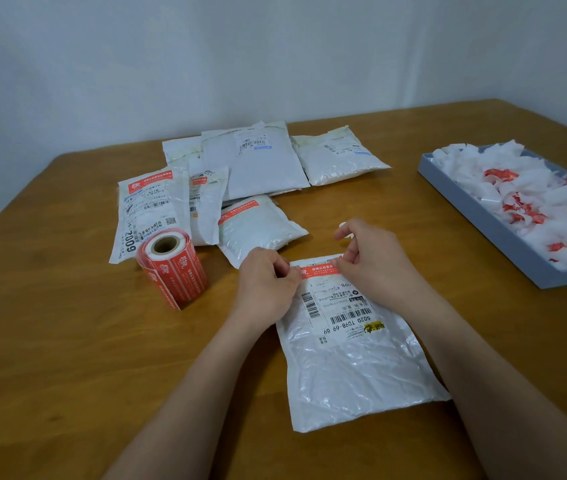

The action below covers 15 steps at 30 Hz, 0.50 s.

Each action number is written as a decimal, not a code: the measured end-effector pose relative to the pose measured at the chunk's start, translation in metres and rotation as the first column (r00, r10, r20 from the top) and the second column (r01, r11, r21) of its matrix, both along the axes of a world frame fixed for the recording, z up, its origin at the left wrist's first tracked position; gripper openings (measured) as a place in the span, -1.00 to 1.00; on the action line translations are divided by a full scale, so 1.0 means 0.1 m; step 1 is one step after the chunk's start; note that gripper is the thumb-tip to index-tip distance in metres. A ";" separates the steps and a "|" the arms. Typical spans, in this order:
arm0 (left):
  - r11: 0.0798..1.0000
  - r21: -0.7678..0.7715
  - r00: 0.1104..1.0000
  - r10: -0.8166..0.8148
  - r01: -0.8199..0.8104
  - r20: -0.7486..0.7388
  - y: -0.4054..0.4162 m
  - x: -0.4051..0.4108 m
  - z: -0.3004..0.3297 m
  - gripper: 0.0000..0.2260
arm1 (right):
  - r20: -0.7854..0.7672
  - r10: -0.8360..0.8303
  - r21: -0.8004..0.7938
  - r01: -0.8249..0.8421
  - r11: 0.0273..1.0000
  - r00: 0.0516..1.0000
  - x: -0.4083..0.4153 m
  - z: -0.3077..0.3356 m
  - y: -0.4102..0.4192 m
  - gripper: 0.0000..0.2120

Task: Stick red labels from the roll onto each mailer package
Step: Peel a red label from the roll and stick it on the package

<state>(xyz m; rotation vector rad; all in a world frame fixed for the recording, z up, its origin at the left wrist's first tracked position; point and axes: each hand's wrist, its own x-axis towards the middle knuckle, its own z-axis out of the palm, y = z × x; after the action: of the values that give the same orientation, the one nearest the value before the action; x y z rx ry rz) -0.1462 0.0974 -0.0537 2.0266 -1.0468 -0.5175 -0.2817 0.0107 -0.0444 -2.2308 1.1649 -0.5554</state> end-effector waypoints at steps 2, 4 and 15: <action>1.000 -0.001 1.000 0.000 0.000 0.000 0.00 0.00 0.00 -0.74 | -0.007 0.002 -0.008 -0.002 1.000 1.000 0.00 0.00 0.00 -0.70; 1.000 -0.005 1.000 -0.003 0.003 -0.003 0.00 0.00 0.00 -0.73 | -0.012 0.004 -0.012 -0.004 1.000 1.000 0.00 0.00 0.00 -0.70; 1.000 0.004 1.000 -0.012 0.012 -0.002 -0.01 -0.01 0.00 -0.76 | -0.025 0.003 -0.016 -0.004 1.000 1.000 0.01 0.00 0.01 -0.70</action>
<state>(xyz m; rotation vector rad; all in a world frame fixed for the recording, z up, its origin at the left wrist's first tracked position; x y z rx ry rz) -0.1471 0.0968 -0.0537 2.0242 -1.0577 -0.5284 -0.2810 0.0120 -0.0448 -2.2586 1.1726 -0.5387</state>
